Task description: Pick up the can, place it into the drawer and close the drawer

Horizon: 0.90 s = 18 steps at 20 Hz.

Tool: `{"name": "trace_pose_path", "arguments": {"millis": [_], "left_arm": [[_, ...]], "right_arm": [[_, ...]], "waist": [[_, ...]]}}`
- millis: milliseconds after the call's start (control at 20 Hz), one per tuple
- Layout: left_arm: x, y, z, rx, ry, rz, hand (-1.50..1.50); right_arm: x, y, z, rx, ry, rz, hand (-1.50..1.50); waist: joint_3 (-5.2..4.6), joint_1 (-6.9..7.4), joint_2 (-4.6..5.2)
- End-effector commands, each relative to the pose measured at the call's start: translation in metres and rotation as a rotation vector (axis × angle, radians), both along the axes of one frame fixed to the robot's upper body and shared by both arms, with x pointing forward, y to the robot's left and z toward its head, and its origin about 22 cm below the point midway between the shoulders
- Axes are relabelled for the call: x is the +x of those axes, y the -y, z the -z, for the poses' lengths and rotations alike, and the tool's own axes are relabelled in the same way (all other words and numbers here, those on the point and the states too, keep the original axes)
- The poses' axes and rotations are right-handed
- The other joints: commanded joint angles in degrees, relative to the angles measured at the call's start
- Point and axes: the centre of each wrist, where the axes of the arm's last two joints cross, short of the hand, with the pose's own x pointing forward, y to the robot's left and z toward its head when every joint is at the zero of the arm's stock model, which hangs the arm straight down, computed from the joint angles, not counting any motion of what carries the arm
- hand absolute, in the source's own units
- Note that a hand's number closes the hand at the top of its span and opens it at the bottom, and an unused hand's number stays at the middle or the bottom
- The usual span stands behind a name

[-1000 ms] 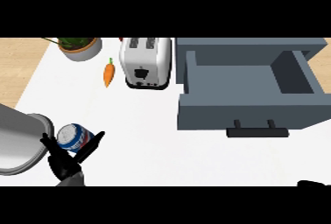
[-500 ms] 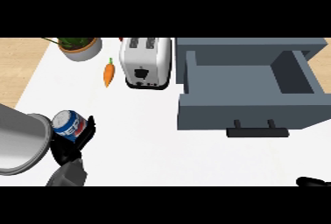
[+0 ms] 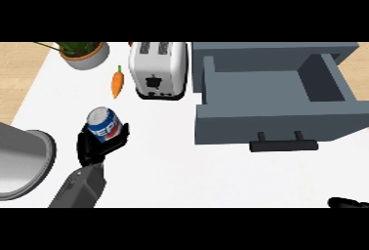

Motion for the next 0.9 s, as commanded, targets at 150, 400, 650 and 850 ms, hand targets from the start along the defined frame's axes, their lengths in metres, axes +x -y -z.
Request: {"name": "trace_pose_path", "arguments": {"millis": [150, 400, 650, 850], "left_arm": [[0.048, 0.035, -0.035, -0.012, 0.042, 0.411, 1.5], [0.076, 0.079, -0.07, 0.031, 0.069, 0.465, 1.5], [0.086, 0.091, -0.118, 0.064, 0.103, 0.542, 1.5], [0.097, 0.108, -0.156, 0.095, 0.115, 0.563, 1.5]], "right_arm": [[0.004, -0.016, 0.006, 0.014, 0.002, 0.02, -1.5], [-0.009, -0.006, -0.011, -0.027, 0.008, 0.029, -1.5], [-0.006, 0.01, -0.006, -0.021, 0.016, 0.049, -1.5], [-0.011, 0.007, -0.007, -0.023, 0.013, 0.053, -1.5]], "waist": [[-0.02, 0.13, 0.12], [0.03, 0.55, -0.17], [0.09, 1.46, -0.48], [0.07, 1.24, -0.39]]}}
